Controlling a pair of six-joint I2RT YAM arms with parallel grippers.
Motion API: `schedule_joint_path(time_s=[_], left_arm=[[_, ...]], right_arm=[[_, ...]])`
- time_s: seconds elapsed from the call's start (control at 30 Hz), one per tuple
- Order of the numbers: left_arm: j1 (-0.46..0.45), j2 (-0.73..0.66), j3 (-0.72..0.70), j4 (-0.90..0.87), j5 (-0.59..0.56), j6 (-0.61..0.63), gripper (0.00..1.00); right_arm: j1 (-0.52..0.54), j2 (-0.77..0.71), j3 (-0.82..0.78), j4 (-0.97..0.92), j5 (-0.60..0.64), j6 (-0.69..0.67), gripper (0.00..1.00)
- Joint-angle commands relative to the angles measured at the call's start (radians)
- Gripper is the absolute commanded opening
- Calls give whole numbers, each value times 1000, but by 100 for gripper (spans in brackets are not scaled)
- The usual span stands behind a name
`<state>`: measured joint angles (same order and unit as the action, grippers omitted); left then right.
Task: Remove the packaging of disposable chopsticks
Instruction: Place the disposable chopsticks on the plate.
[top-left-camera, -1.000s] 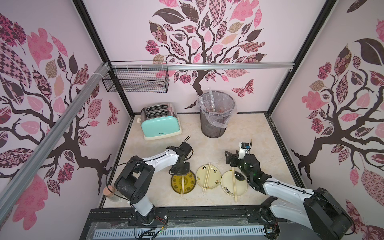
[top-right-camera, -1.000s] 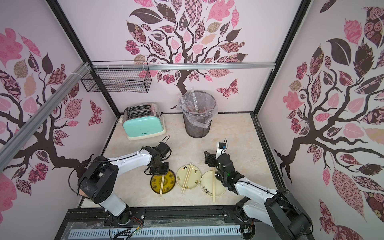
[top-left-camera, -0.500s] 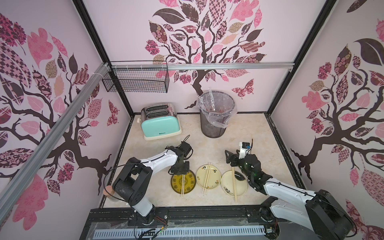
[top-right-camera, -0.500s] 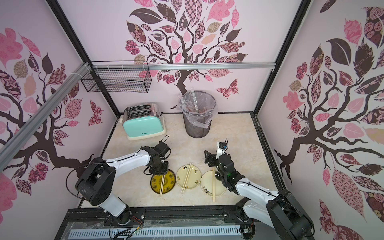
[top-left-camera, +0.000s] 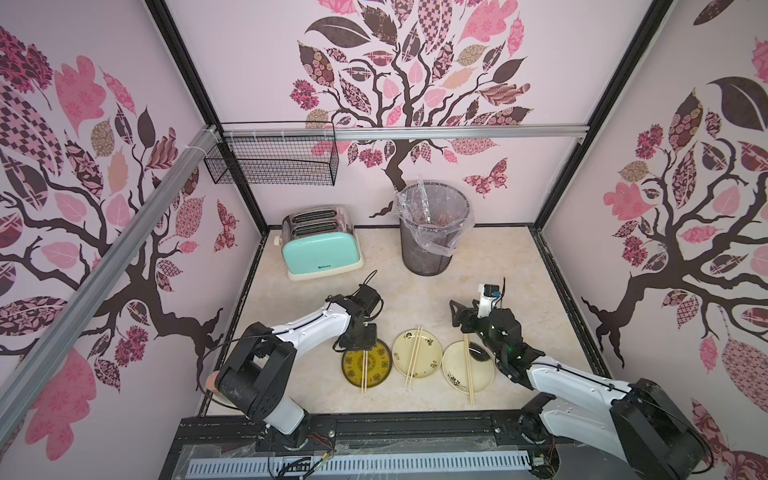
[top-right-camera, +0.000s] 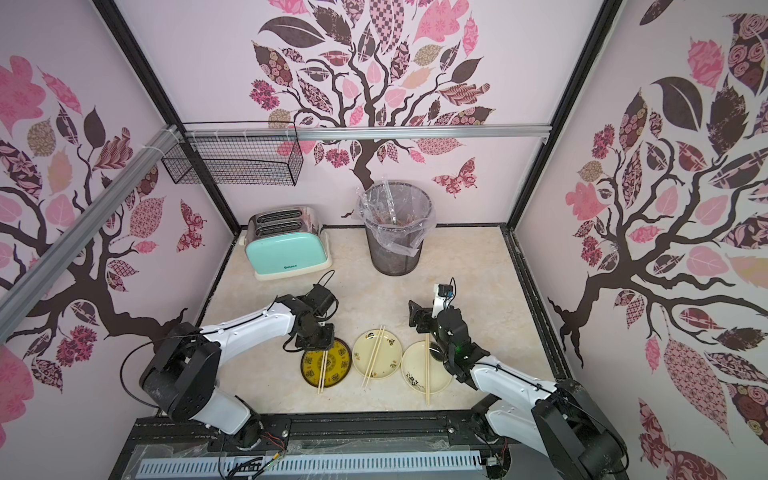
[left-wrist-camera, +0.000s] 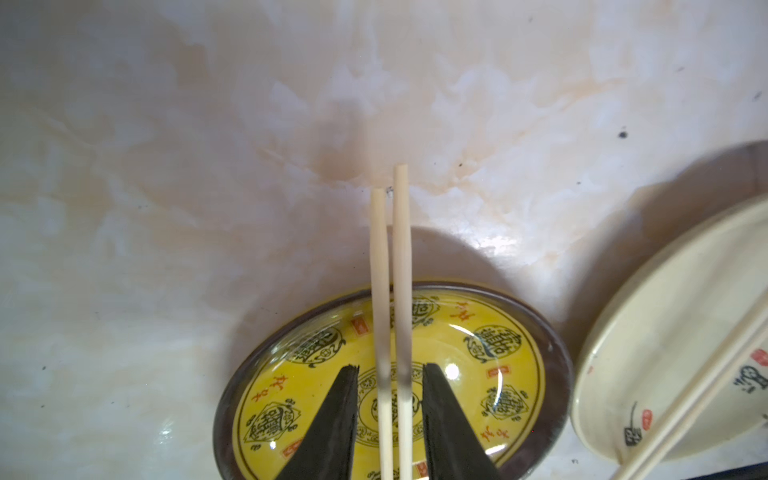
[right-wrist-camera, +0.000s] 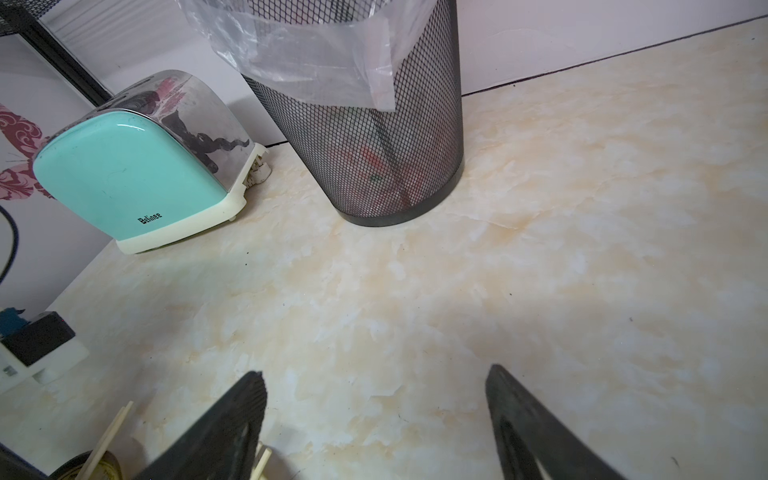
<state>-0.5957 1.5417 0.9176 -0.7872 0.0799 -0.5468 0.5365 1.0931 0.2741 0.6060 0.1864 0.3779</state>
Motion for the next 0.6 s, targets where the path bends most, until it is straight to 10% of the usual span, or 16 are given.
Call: schedule_joint_path(time_s=[0.0,0.57], left_arm=[[-1,-45,-17,26,-7,3,31],[-2,-121,-13,63,-13,63,38]], right_arm=[[8,2,9,-2,2,-7,85],[7,16,11,-22,-12,18,87]])
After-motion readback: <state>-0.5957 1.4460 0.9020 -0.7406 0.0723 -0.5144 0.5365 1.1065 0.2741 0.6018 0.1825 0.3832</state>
